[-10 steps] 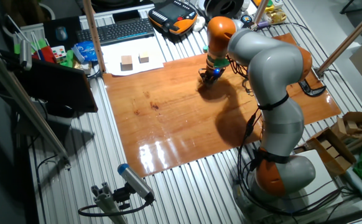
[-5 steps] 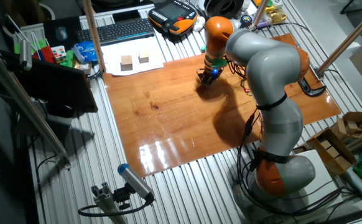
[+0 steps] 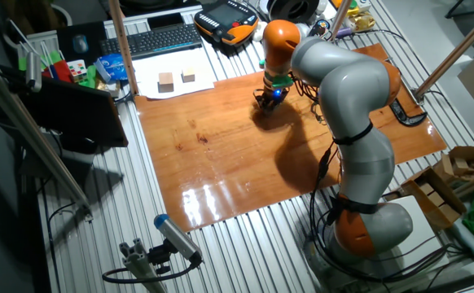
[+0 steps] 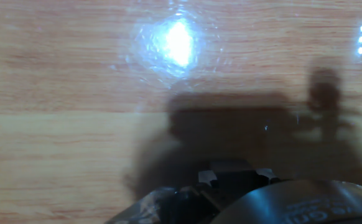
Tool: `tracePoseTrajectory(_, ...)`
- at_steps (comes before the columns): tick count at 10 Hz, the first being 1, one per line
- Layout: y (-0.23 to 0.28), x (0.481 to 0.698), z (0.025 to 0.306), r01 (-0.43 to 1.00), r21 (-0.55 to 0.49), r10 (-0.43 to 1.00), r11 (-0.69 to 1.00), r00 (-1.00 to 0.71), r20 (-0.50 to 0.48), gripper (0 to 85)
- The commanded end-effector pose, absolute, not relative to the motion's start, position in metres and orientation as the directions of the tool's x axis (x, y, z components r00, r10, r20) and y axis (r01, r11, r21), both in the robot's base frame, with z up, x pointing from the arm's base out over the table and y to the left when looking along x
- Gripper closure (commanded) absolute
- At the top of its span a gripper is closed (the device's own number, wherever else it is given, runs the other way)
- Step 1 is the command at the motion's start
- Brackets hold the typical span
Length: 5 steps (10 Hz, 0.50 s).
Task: Hold a small block with the gripper and sweep it from left to right on the table
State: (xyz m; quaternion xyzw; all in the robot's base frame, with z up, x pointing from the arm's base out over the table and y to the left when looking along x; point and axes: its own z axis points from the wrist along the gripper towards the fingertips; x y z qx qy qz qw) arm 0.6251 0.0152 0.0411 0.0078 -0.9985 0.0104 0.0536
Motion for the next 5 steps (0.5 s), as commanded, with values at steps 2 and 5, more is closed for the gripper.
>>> tracePoseTrajectory(2,0.020,0.624,0.039,-0.011,-0.021,-0.009,1.000,-0.994,0.105,84.3)
tracePoseTrajectory(5,0.032,0.622,0.035,0.003,-0.022,0.005,1.000,-0.994,0.108,84.3)
